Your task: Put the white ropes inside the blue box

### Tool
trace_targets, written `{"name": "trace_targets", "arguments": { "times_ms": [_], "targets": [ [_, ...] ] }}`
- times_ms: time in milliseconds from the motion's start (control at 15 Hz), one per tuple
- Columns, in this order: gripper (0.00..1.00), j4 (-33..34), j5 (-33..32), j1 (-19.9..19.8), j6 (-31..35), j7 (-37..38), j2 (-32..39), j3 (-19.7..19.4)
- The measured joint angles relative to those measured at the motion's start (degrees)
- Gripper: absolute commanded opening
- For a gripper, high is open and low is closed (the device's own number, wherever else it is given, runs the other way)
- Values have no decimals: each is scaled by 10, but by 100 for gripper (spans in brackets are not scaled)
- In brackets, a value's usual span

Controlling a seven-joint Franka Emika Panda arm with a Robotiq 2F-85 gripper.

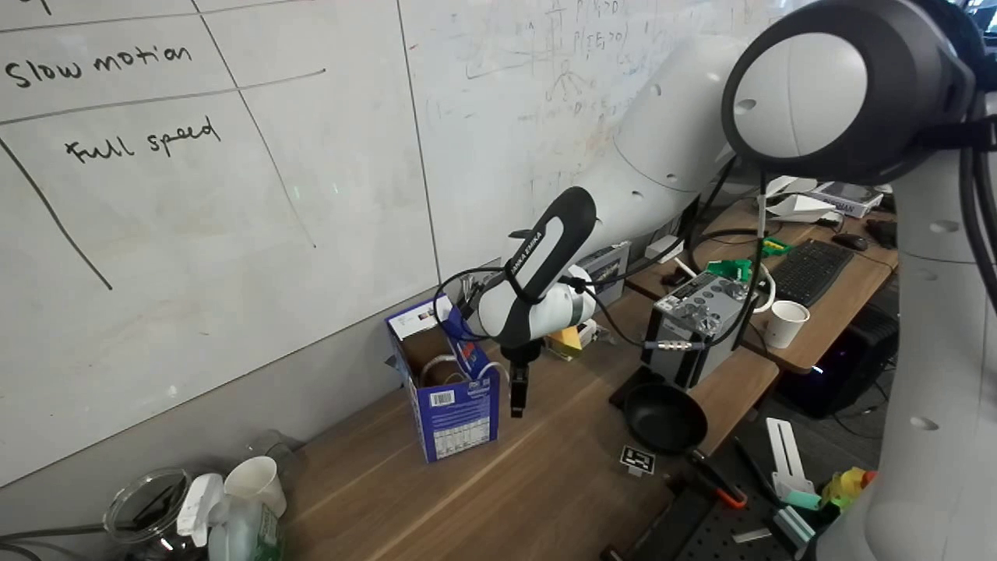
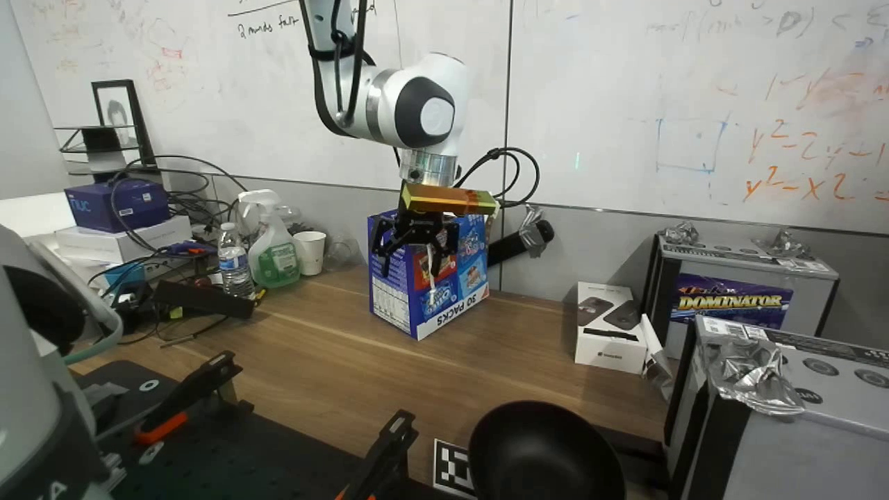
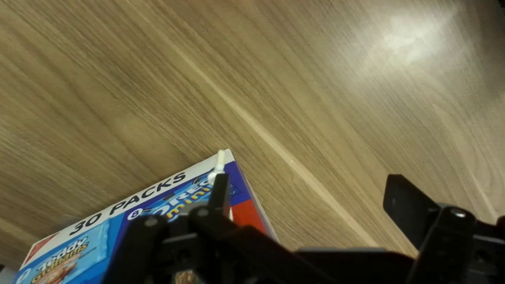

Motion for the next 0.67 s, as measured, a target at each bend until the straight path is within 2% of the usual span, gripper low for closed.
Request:
{"name": "trace_targets", "arguments": {
  "times_ms": [667],
  "targets": [
    [100,17,-55,0,21,4,10,-2]
  ]
}}
